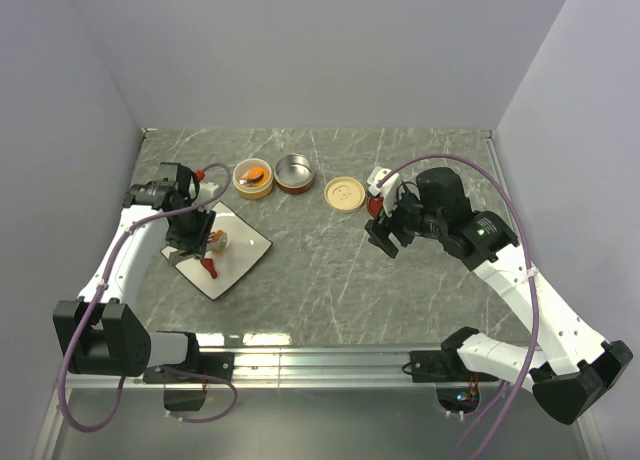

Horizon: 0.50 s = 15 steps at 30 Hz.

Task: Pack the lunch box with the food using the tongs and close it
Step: Pick up the food using the clamp, then place the food into the lunch box

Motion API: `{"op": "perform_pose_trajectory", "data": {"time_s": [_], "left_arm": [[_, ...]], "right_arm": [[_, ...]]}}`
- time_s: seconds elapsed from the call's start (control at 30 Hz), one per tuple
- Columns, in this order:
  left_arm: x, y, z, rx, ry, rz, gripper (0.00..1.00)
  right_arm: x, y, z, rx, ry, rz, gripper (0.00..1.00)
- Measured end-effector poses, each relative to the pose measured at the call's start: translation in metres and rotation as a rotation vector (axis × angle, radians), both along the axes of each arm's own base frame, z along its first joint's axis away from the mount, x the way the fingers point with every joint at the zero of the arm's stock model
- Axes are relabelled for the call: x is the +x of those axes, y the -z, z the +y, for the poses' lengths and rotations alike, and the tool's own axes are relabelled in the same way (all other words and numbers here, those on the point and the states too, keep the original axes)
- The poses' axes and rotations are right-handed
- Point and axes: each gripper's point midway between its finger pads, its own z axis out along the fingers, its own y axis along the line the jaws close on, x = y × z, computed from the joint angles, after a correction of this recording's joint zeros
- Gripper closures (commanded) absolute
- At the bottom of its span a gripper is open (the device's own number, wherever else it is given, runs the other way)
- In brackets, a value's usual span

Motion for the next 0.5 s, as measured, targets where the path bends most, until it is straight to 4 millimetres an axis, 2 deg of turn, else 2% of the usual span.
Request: {"op": "perform_pose_trajectory", "data": {"time_s": [0.13,0.23,0.37,0.5], "left_arm": [[0.001,-0.003,-0.001,-0.006,0.000,-0.003,0.70],[0.005,-0.014,-0.005,-0.025,0.005,-0.027,0.74],[0.019,-0.039,-0.014,-0.059,0.026,-0.097,0.77],[0.037,-0.069,-0.031,-0.097,0.071,-0.176,0.77]], "right_arm": [[0.000,0.000,0.000,0.000,0.000,0.000,0.18],[0.000,0.000,0.000,0.000,0.000,0.000,0.18],[0.000,0.000,0.000,0.000,0.000,0.000,0.18],[0.000,0.000,0.000,-0.001,0.000,0.001,0.16]]}}
